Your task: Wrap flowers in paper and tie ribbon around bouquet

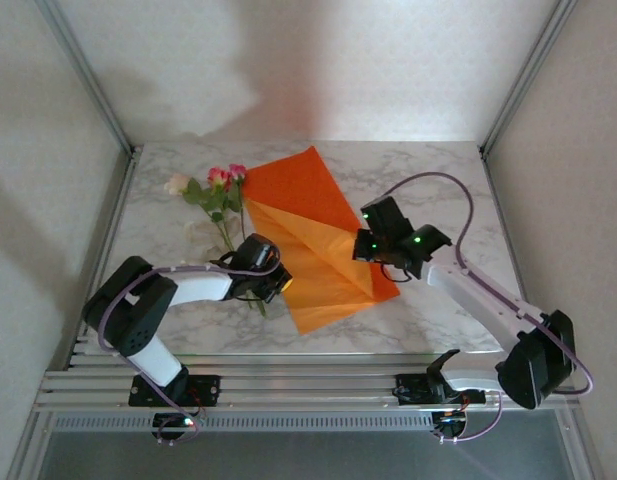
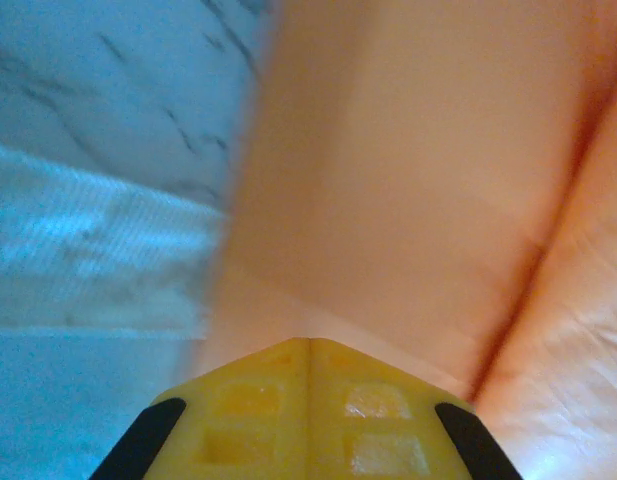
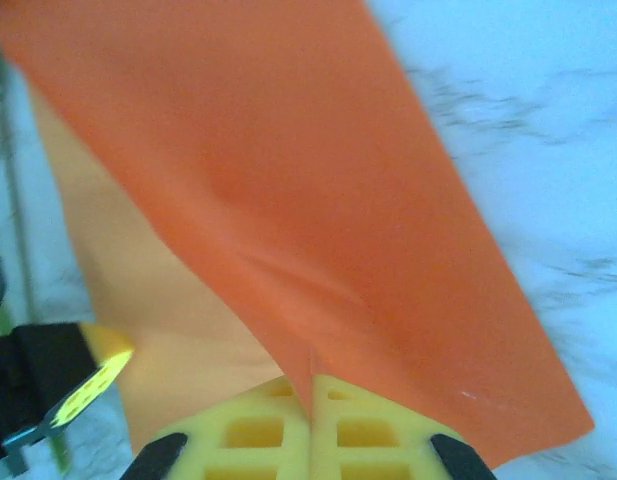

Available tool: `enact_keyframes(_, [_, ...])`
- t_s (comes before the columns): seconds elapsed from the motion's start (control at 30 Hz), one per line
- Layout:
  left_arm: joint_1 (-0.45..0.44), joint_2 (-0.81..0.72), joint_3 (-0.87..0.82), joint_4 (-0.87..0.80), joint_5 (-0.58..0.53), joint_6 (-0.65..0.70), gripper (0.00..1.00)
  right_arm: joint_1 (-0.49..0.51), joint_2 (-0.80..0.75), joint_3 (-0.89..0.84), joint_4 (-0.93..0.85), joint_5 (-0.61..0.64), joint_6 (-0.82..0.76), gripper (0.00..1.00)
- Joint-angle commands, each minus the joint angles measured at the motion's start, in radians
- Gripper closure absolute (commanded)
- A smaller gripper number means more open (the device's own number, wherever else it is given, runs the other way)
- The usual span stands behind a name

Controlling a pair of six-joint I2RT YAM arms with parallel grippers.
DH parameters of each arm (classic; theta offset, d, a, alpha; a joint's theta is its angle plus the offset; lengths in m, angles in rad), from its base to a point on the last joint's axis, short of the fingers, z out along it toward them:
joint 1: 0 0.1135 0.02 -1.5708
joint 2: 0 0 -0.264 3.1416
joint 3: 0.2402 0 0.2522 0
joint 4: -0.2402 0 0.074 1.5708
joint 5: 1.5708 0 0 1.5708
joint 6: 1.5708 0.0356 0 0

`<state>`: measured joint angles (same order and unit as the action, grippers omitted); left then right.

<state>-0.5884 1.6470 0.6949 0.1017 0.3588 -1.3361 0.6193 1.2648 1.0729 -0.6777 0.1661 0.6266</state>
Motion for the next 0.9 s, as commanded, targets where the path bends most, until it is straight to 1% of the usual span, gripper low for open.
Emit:
enact_keyframes(0.0, [-0.007,0.02,0.038,-0.089,-0.076,0.012,1.0,-0.08,-0.064,-0.043,-0.116,0.11,0.048,1.0])
enact_keyframes(0.17, [-0.005,0.07,0.053,-0.093,-0.065,0.021,1.0,-0.259,-0.127,-0.1,-0.12,0.071,0.029,1.0])
enact_keyframes(0.3, [-0.005,0.089,0.08,-0.093,-0.064,0.002,1.0,-0.328,-0.122,-0.089,-0.122,0.054,0.014,1.0])
enact_keyframes(0.37, [-0.012,0.069,0.13,-0.117,-0.078,0.003,1.0,-0.348,-0.124,-0.083,-0.101,0.024,0.009,1.0])
enact_keyframes(0.43, [-0.031,0.04,0.196,-0.133,-0.092,-0.008,1.0,-0.348,-0.113,-0.062,-0.086,-0.013,-0.005,1.0])
enact_keyframes(0.5, [-0.054,0.049,0.25,-0.092,-0.045,-0.063,1.0,-0.347,-0.093,-0.046,-0.086,-0.045,0.0,1.0])
enact_keyframes(0.6, [-0.087,0.129,0.285,0.059,0.062,-0.175,1.0,-0.346,-0.083,-0.045,-0.076,-0.077,0.01,1.0])
enact_keyframes(0.73, [-0.108,0.271,0.337,0.228,0.103,-0.29,1.0,-0.344,-0.079,-0.04,-0.075,-0.089,0.013,1.0])
enact_keyframes(0.8, [-0.106,0.334,0.374,0.236,0.11,-0.315,1.0,-0.344,-0.076,-0.035,-0.079,-0.084,0.009,1.0])
enact_keyframes(0.87, [-0.106,0.357,0.385,0.218,0.083,-0.326,1.0,-0.345,-0.074,-0.024,-0.088,-0.068,0.002,1.0])
